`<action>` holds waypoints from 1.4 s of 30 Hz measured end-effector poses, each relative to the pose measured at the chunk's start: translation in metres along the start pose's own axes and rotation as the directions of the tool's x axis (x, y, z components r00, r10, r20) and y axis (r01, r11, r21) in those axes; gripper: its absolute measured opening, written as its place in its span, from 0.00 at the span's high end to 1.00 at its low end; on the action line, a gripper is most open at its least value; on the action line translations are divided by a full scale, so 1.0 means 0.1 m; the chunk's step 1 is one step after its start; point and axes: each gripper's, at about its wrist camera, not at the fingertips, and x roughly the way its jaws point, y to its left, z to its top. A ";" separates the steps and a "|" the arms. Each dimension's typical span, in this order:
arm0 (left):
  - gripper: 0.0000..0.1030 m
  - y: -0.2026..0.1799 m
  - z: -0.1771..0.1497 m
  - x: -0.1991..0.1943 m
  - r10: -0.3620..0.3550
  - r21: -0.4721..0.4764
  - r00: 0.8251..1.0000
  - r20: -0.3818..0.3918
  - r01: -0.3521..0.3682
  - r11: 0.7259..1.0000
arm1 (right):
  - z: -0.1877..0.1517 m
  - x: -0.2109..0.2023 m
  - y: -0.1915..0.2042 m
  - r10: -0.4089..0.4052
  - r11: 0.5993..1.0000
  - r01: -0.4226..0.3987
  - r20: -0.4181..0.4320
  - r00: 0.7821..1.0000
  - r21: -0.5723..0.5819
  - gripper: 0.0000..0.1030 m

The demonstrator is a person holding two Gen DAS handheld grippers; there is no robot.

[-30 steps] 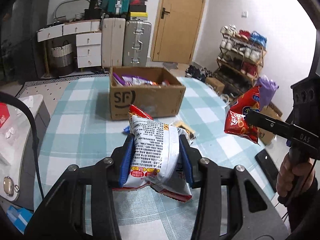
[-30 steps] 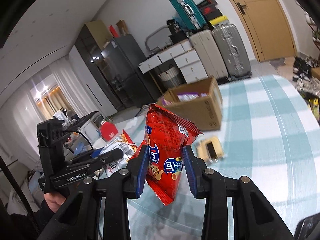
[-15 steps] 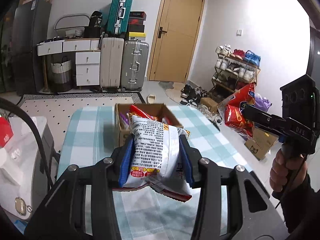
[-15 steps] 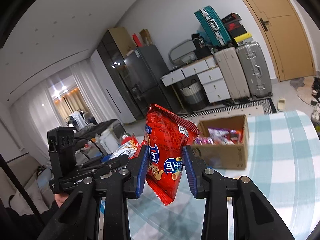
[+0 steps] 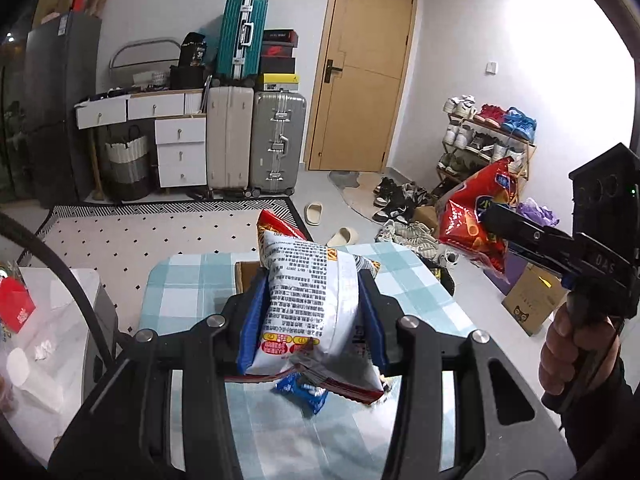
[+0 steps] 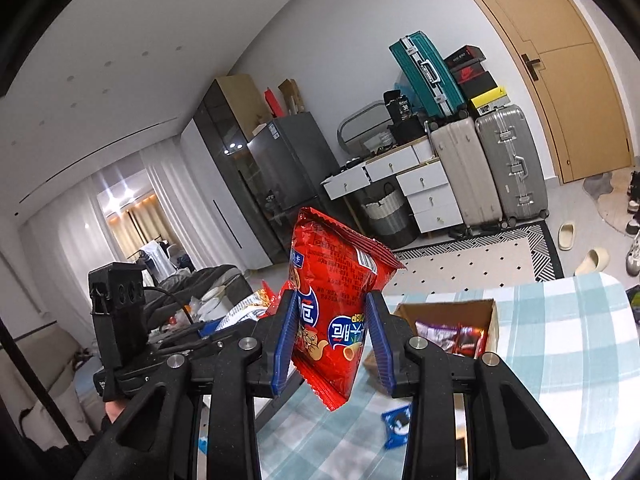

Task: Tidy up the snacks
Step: 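Carry both bags over the SF box, then lower both bags into the box and open both tools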

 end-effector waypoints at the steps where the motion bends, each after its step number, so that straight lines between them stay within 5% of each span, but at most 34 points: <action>1: 0.61 -0.01 0.06 0.11 0.005 -0.001 1.000 -0.005 -0.005 1.000 | 0.05 0.05 -0.03 -0.005 1.000 0.005 -0.004 1.000 -0.001 0.66; 13: 0.61 -0.08 0.35 1.17 0.044 -0.010 0.995 -0.092 -0.045 0.999 | 0.46 0.74 -0.45 -0.051 0.999 0.051 -0.052 0.997 -0.007 0.66; 28: 0.61 0.34 0.16 2.90 0.013 -0.043 0.969 -0.245 -0.025 0.999 | 0.14 1.52 -1.24 -0.145 0.987 0.155 -0.194 0.970 0.037 0.66; 42: 0.60 0.52 -0.04 3.78 0.020 -0.044 0.949 -0.314 -0.035 0.998 | -0.19 1.95 -1.55 -0.233 0.971 0.236 -0.255 0.938 -0.020 0.65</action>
